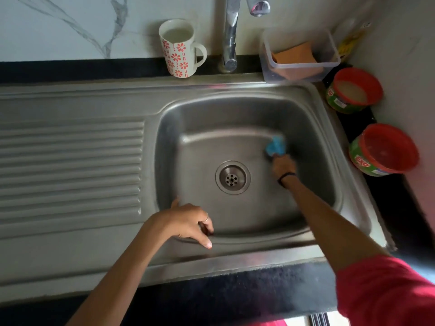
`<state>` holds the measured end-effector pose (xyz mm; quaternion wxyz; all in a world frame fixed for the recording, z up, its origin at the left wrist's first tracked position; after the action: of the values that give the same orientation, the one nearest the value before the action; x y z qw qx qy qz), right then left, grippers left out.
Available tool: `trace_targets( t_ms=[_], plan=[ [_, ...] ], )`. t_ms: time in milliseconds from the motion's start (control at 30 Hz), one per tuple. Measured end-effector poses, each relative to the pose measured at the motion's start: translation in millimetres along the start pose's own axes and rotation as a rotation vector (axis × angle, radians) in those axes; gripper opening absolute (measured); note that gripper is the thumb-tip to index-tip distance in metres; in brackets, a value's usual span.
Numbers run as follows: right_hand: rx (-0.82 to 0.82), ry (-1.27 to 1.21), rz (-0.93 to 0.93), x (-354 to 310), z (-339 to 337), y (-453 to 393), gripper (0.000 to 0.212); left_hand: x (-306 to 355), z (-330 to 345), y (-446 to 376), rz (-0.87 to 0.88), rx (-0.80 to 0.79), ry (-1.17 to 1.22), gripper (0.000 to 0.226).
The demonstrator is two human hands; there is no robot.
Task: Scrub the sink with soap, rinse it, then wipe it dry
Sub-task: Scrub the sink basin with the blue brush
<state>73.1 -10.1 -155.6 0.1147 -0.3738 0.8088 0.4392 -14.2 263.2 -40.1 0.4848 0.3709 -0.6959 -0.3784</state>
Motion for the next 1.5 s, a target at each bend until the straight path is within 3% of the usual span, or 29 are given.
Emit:
trace_targets(
  t_ms=[133, 367, 567, 700, 833, 967, 1067, 1233, 1300, 1433, 1500],
  plan=[
    [0.009, -0.1, -0.087, -13.5, 18.7, 12.1, 0.04, 0.7, 2.0, 0.7, 0.016, 0.003, 0.008, 0.043],
    [-0.354, 0.228, -0.297, -110.1, 144.7, 40.4, 0.045, 2.3, 14.0, 7.1, -0.004, 0.097, -0.022, 0.046],
    [-0.579, 0.515, -0.41, -92.4, 160.3, 94.3, 0.043, -31.4, 28.1, 36.1, -0.279, 0.36, -0.151, 0.109],
    [-0.806, 0.73, -0.303, -40.3, 146.5, 137.7, 0.038, -40.8, 30.0, 44.3, -0.389, 0.373, -0.122, 0.126],
    [-0.551, 0.815, -0.407, -68.9, 152.3, 114.0, 0.043, -36.3, 28.1, 41.4, -0.445, 0.361, -0.173, 0.127],
    [-0.382, 0.685, -0.348, -136.2, 145.8, 43.5, 0.042, -37.5, 28.4, 38.0, -0.497, 0.331, -0.192, 0.129],
    [-0.421, 0.699, -0.402, -135.8, 148.2, 48.8, 0.043, -38.2, 28.0, 37.2, -0.503, 0.316, -0.191, 0.129],
    [-0.756, 0.949, -0.502, -44.9, 152.0, 136.2, 0.041, -38.4, 27.2, 37.7, -0.497, 0.292, -0.17, 0.129],
    [-0.683, 0.942, -0.493, -42.1, 142.9, 135.5, 0.045, -37.6, 26.3, 37.3, -0.506, 0.279, -0.179, 0.129],
    [-0.436, 0.79, -0.38, -98.1, 133.5, 72.9, 0.046, -34.1, 25.0, 37.8, -0.536, 0.261, -0.214, 0.128],
    [-0.393, 0.724, -0.329, -115.7, 125.0, 36.9, 0.047, -34.1, 24.9, 34.4, -0.566, 0.261, -0.233, 0.127]
  ],
)
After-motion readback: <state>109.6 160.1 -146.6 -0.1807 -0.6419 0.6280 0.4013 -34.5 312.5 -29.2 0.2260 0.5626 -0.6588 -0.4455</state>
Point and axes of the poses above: each hand's wrist, its own y-axis away from the middle knuckle, its own z-axis out of the palm, x = y × z, the point moved 2 cm from there along -y, towards the middle knuckle, and after that the axes turned 15 degrees about -x, right-handed, at the moved point
